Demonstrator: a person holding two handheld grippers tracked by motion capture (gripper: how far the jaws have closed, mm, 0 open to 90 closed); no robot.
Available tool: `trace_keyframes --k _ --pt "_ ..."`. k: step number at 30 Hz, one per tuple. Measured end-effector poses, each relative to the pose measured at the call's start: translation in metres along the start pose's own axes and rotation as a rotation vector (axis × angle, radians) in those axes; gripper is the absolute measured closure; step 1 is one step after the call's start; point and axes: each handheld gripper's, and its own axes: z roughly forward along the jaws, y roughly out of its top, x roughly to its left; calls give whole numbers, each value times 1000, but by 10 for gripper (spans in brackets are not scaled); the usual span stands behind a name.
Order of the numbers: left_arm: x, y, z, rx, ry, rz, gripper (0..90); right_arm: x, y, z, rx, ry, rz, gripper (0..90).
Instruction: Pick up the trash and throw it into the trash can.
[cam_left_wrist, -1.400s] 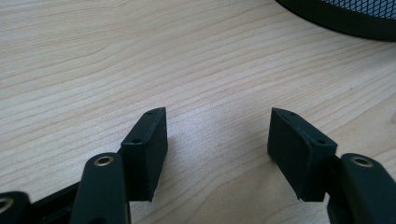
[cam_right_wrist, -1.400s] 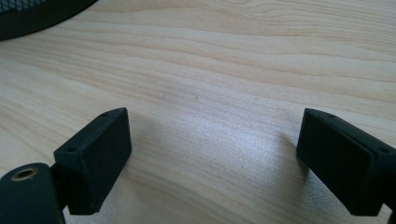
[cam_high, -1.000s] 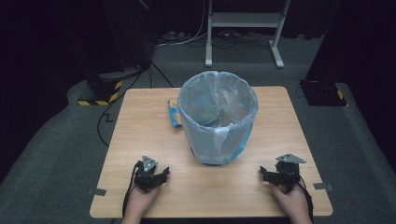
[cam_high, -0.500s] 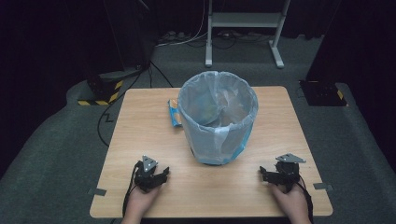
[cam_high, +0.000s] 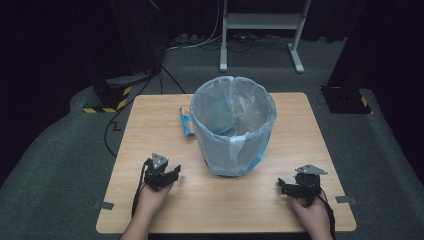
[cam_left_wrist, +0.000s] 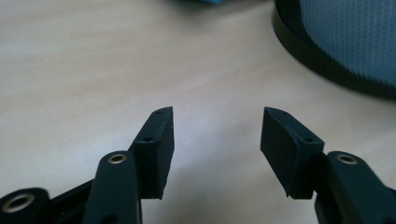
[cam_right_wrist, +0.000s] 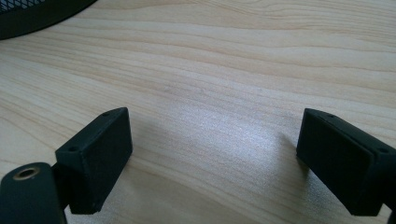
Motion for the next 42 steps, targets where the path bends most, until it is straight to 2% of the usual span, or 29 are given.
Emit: trace_keyframes --k 5,8,13,17,19,22,24,25,30,35,39,42 --pt "5 37 10 -28 1 -22 458 0 0 0 0 0 0 103" --pt "8 58 20 -35 18 -28 463 0 0 0 0 -1 1 106" --pt "13 89 38 -54 10 -81 464 0 0 0 -2 -4 -6 110" --pt "10 104 57 -45 18 -88 457 0 0 -1 -3 -5 -7 112" --pt "9 110 68 -42 41 -86 448 0 0 -1 -3 -5 -8 113" --pt "10 114 83 -33 57 -108 449 0 -1 -1 -2 -4 -7 118" --pt "11 113 95 -7 57 -127 449 0 -1 -1 -3 -4 -8 120" --pt "11 112 99 6 58 -125 447 0 -1 -1 -5 -4 -10 122" --pt "13 103 120 66 66 -176 415 1 -1 -1 -7 -4 -9 129" --pt "12 96 128 89 59 -194 411 1 -1 -2 -6 -4 -11 136" --pt "12 92 131 94 54 -213 455 1 -1 -2 -6 -3 -11 138" --pt "13 90 131 93 53 -220 530 1 -1 -2 -6 -3 -11 138"
